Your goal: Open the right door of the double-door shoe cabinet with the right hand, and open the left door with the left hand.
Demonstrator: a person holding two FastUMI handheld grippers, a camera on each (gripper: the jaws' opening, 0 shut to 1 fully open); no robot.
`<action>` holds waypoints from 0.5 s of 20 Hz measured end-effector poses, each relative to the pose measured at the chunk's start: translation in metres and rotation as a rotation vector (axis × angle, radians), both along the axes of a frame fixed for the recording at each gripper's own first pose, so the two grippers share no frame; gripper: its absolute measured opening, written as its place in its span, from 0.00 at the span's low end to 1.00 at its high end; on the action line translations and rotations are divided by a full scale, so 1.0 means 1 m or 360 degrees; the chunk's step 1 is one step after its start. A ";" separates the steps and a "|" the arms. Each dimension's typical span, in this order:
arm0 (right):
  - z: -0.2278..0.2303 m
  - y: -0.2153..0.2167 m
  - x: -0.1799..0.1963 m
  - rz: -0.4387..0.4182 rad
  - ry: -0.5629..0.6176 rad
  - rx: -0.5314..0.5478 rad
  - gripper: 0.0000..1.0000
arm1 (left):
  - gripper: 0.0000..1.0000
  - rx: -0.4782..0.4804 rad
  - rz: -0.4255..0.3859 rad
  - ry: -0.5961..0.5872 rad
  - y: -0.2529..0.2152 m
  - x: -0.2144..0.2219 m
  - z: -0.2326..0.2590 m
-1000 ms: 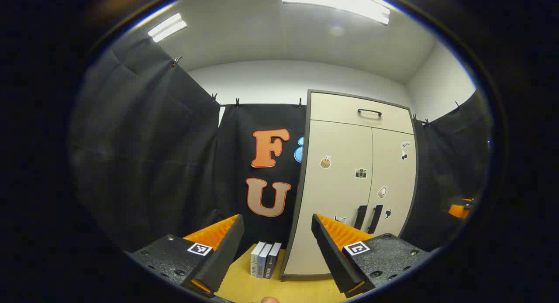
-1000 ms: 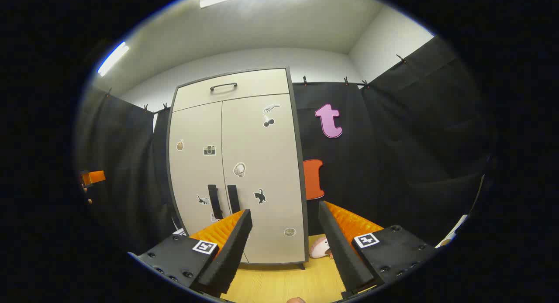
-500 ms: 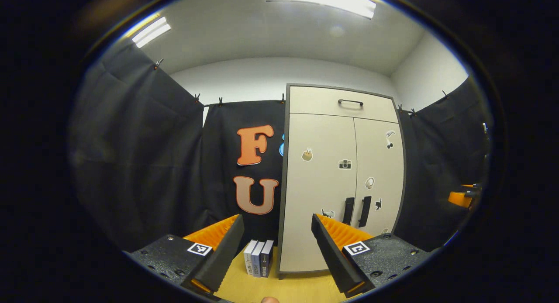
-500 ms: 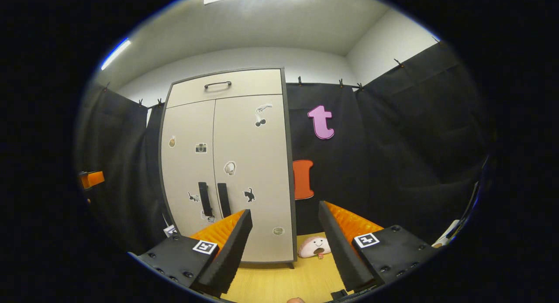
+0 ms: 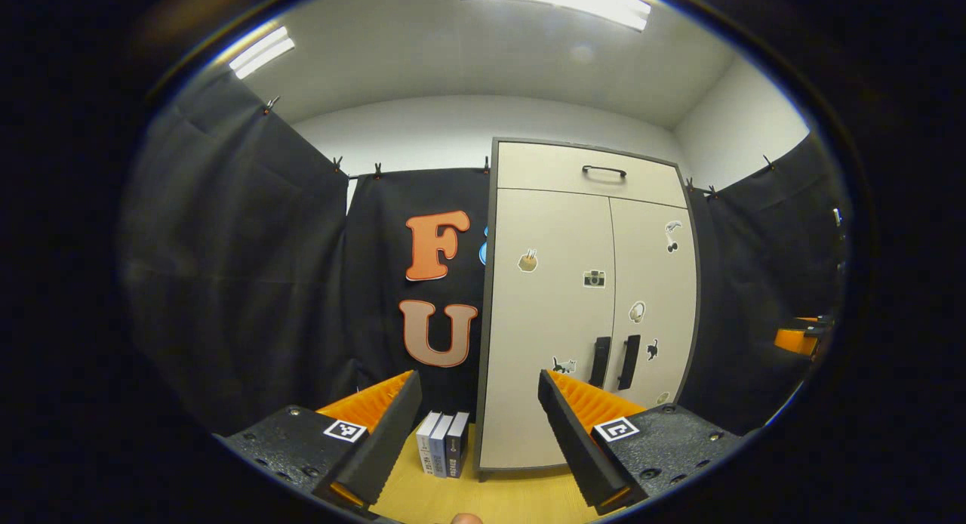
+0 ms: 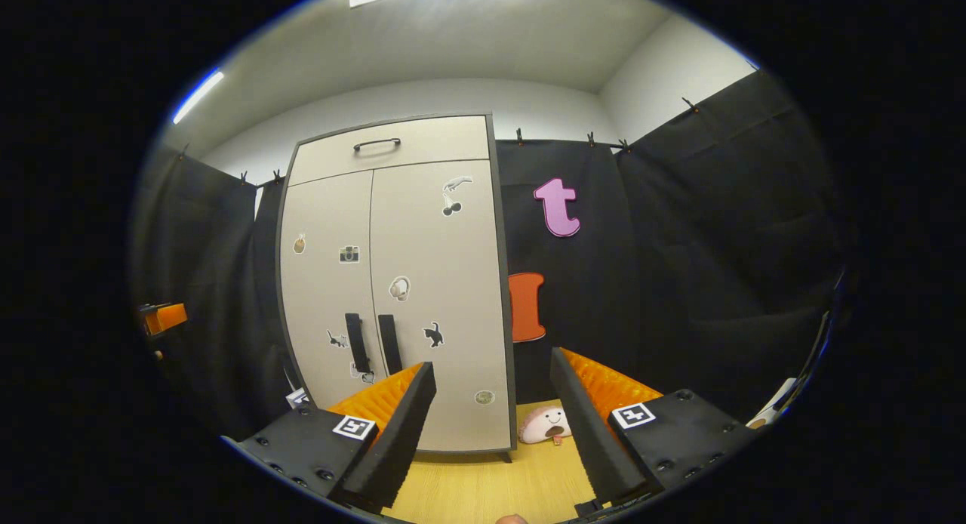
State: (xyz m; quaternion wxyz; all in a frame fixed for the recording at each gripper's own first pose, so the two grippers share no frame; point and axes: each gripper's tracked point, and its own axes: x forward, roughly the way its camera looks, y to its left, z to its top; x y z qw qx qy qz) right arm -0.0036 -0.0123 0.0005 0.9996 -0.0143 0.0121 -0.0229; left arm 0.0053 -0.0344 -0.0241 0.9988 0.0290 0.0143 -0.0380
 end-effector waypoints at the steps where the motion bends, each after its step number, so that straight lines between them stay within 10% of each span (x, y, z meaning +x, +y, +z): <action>1: 0.000 0.002 0.002 0.0005 0.0003 0.0003 0.98 | 0.94 0.0005 0.0004 -0.0004 0.000 0.000 0.000; 10: -0.022 0.027 0.039 0.0063 0.0088 0.0024 0.98 | 0.94 0.0016 -0.0002 -0.0007 0.002 0.000 -0.005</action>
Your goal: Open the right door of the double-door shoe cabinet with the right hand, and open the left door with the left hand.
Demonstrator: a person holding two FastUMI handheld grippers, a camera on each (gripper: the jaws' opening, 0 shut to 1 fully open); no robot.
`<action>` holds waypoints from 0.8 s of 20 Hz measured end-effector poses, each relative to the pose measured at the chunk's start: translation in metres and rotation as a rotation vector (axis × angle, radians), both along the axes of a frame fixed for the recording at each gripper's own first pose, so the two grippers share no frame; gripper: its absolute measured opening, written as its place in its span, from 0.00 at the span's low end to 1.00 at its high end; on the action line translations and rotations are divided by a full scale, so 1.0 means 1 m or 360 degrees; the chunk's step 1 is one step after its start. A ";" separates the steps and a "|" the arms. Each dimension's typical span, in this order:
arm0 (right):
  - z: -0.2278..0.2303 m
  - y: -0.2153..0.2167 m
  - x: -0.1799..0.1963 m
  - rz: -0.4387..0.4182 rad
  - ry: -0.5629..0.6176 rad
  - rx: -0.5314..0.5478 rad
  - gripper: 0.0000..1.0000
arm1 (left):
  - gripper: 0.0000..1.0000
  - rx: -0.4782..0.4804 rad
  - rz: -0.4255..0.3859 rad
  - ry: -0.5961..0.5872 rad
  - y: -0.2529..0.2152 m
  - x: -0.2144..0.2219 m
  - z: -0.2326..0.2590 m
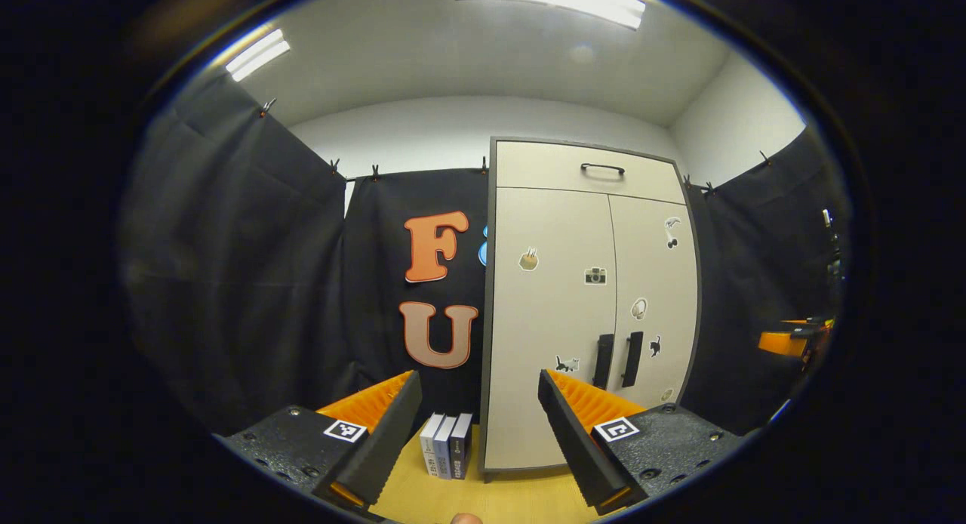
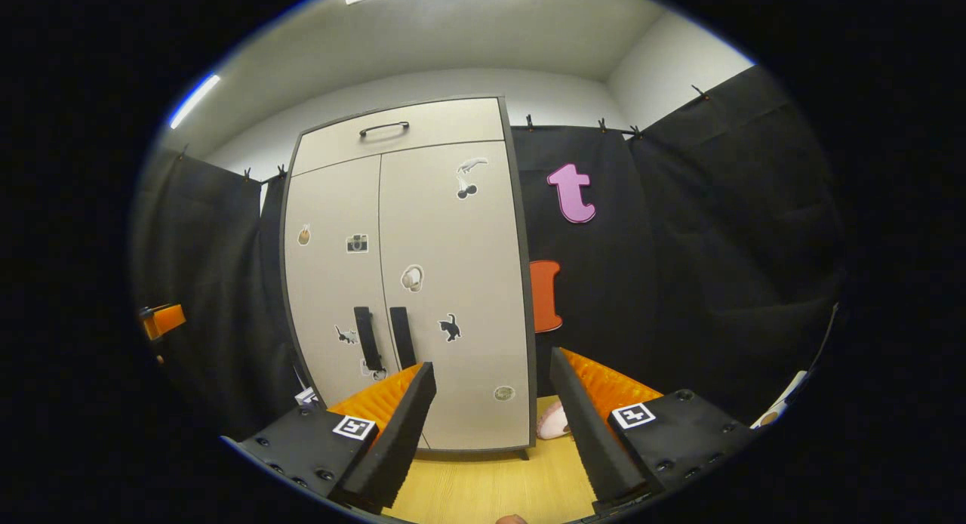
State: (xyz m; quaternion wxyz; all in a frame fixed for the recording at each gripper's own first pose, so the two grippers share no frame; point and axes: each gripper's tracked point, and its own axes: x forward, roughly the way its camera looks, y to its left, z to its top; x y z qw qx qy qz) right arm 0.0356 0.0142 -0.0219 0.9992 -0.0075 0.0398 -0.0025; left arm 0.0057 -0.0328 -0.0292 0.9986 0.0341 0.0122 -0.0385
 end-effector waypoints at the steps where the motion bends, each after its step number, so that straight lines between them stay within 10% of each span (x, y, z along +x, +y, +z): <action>1: -0.003 0.005 0.006 0.0016 0.0009 -0.0003 0.98 | 0.94 0.0003 -0.0009 -0.0005 -0.001 0.001 -0.001; 16: -0.051 0.078 0.111 0.0181 0.0097 -0.0001 0.98 | 0.94 0.0051 -0.0066 0.0041 -0.013 0.019 -0.031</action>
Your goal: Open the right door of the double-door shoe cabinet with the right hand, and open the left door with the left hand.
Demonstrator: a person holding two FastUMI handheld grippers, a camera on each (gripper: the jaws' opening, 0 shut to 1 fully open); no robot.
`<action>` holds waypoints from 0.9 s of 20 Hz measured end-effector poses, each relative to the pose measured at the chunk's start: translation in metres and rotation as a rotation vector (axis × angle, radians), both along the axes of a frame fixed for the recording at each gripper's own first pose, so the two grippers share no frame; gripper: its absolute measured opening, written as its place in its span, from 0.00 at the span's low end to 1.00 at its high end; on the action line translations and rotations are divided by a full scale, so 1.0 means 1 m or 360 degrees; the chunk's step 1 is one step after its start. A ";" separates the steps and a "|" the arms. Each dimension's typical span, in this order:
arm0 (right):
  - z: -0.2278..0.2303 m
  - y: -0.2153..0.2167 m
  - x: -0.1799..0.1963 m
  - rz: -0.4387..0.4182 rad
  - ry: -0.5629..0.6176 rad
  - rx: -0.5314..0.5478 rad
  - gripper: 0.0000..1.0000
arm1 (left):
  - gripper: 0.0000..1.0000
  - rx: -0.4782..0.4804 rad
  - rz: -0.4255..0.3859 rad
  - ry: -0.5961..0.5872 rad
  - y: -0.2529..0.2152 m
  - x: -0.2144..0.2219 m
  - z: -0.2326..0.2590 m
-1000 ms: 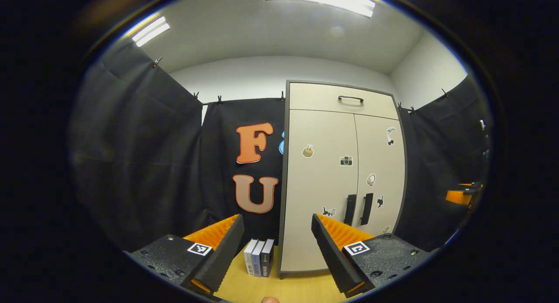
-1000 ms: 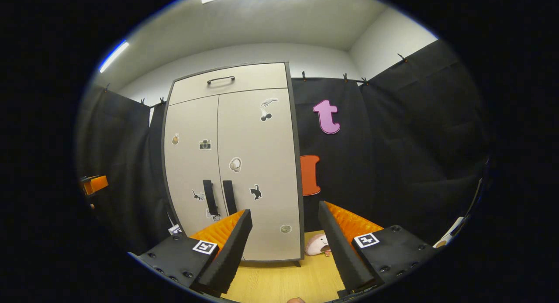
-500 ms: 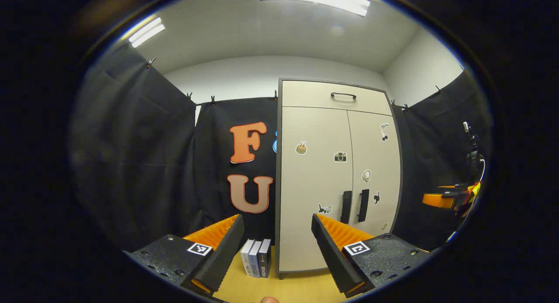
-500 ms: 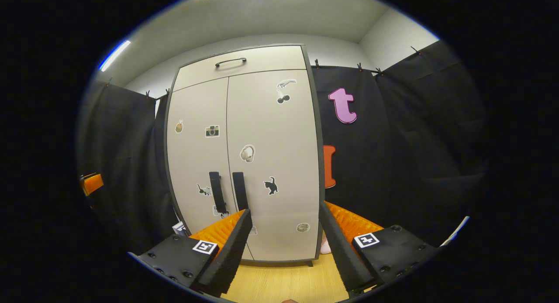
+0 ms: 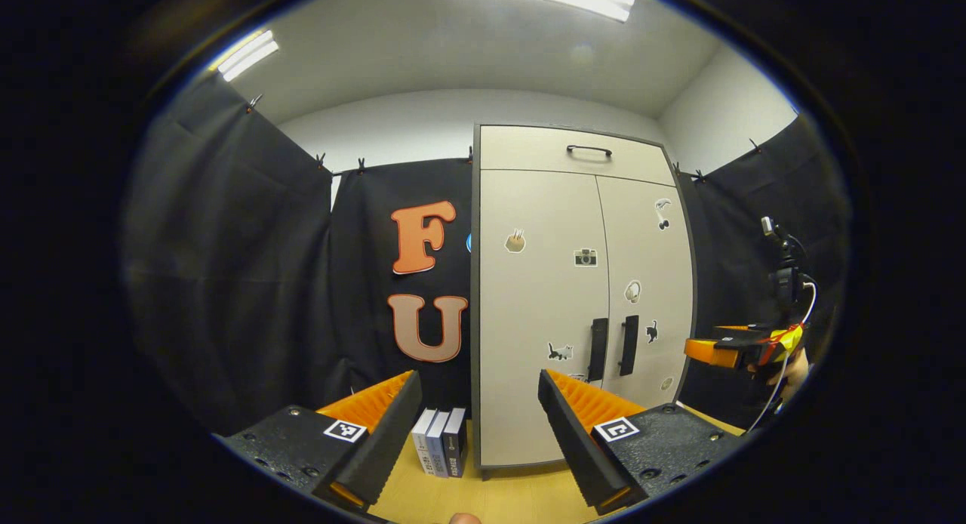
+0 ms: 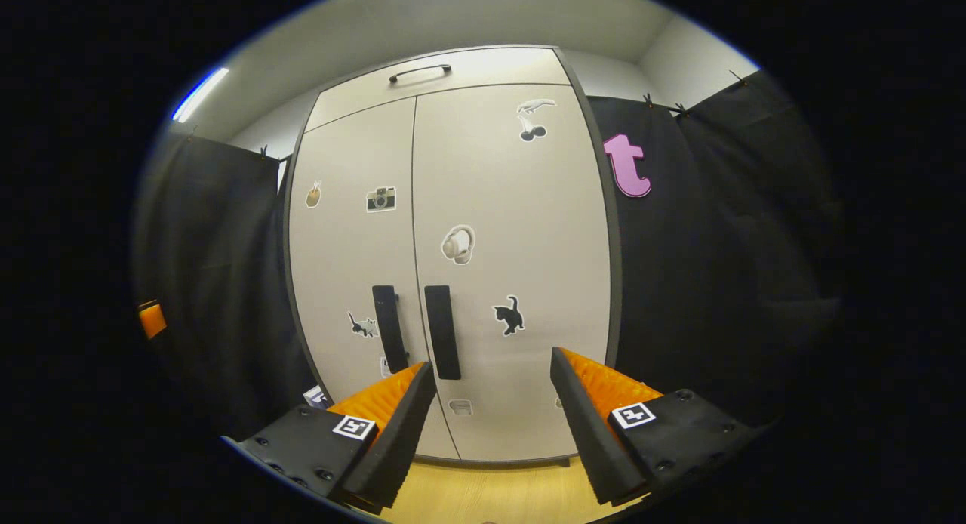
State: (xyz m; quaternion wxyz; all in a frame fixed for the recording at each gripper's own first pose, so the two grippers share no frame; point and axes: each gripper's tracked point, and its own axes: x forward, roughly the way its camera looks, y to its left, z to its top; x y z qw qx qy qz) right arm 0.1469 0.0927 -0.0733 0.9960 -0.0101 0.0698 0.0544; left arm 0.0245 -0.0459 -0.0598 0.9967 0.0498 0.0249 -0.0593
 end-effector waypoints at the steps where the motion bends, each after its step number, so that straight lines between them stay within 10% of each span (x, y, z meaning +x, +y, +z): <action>1: -0.003 0.004 0.006 0.0003 0.0005 0.0005 0.98 | 0.94 0.0001 0.0000 0.0005 0.001 0.001 -0.001; 11: -0.024 0.048 0.062 0.0109 0.0036 0.0128 0.98 | 0.94 0.0008 0.0029 0.0017 0.014 0.016 -0.016; 18: -0.033 0.058 0.087 0.0091 0.0063 0.0131 0.80 | 0.94 0.0007 0.0045 0.0017 0.024 0.028 -0.023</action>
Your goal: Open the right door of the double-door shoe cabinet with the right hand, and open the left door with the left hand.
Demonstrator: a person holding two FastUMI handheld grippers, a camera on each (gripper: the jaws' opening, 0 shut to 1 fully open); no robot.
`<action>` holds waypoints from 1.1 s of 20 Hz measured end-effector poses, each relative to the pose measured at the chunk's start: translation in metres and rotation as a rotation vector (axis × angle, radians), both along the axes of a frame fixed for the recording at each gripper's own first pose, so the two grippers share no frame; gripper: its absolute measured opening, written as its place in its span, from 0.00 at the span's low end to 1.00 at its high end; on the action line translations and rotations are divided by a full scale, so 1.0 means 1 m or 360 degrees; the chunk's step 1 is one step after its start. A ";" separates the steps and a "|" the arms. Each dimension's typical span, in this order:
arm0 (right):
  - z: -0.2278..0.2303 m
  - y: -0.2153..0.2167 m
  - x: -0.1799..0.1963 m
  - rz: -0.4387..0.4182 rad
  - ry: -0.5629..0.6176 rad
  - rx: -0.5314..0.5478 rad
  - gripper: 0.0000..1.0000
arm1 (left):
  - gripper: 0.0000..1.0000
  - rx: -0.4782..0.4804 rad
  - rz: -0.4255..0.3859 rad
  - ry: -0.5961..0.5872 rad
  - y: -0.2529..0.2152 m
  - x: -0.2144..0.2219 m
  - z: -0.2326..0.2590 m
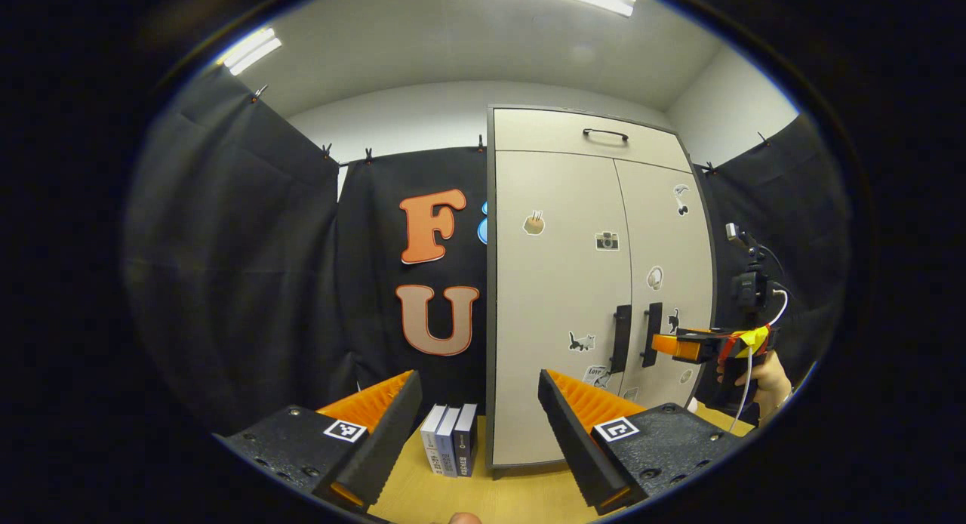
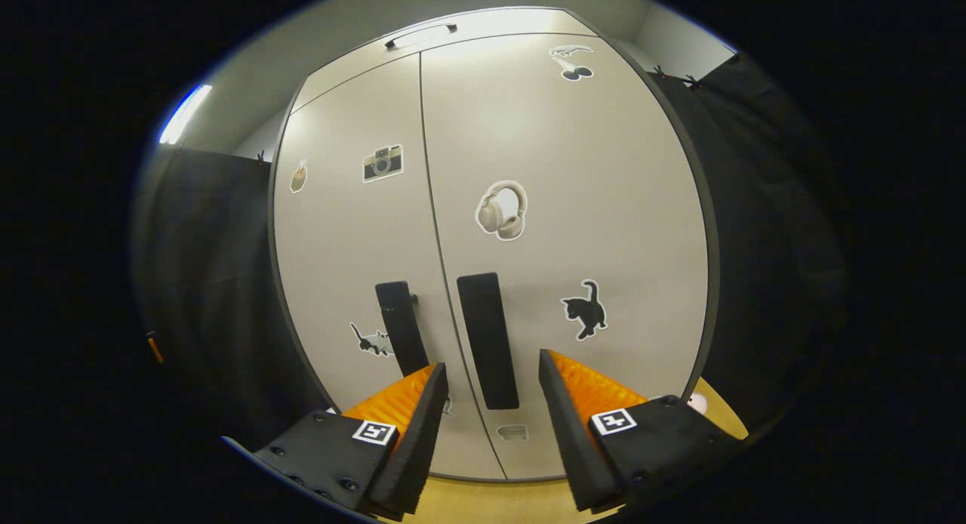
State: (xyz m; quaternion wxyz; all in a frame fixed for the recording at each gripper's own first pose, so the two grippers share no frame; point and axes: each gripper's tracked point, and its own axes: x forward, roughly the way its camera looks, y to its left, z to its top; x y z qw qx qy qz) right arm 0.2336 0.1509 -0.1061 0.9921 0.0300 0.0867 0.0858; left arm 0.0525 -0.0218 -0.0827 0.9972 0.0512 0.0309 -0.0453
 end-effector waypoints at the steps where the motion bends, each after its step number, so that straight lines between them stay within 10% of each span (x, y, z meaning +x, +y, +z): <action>1: -0.002 0.000 0.004 -0.0011 0.0006 -0.0007 0.76 | 0.94 0.0000 -0.0001 -0.0005 0.000 0.001 0.000; 12: -0.014 0.006 0.041 -0.0084 0.0024 -0.0055 0.73 | 0.94 0.0006 -0.0045 0.0010 -0.002 0.011 -0.017; 14: -0.016 0.007 0.044 -0.0098 0.0026 -0.0067 0.44 | 0.94 0.0006 -0.0042 0.0029 -0.001 0.013 -0.022; 22: -0.021 0.002 0.042 -0.0158 0.0039 -0.0133 0.30 | 0.94 -0.0008 0.0010 0.0064 0.006 0.012 -0.031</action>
